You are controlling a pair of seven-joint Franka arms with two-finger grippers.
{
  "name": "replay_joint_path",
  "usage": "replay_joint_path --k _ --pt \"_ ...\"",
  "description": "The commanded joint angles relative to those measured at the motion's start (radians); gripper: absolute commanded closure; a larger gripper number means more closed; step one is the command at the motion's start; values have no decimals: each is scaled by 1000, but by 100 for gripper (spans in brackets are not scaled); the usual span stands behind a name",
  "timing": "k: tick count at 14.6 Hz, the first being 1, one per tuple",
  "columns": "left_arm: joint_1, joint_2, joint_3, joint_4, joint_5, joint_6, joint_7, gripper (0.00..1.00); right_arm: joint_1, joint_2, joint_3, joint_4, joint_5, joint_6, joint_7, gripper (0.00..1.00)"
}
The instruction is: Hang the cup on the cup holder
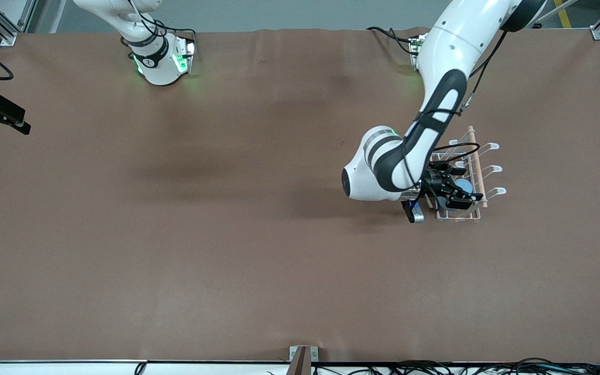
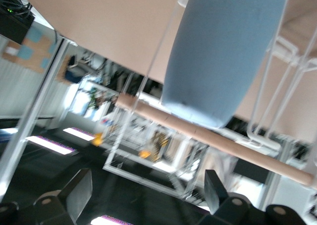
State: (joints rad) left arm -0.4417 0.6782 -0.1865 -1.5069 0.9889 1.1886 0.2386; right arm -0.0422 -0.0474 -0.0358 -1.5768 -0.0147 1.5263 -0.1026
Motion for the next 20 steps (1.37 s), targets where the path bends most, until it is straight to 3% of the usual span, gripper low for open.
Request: replay_joint_path --k 1,3,9,12,16,20 --pt "29 -45 -1 169 -130 -18 2 0 -14 -3 14 -3 -10 5 15 0" --pt "43 -64 -5 250 -147 -18 -13 0 -16 -3 14 -2 -11 5 14 0" --pt "122 -244 -11 263 -274 109 -159 0 -1 6 20 11 -8 6 27 0" --pt "202 -342 -10 264 -438 114 -197 0 30 6 17 28 -25 -5 105 0" --pt "392 -456 -8 261 -740 131 -366 0 32 8 17 72 -21 8 146 0" --pt "429 -496 -8 261 -794 131 -358 0 30 17 17 80 -22 5 130 0"
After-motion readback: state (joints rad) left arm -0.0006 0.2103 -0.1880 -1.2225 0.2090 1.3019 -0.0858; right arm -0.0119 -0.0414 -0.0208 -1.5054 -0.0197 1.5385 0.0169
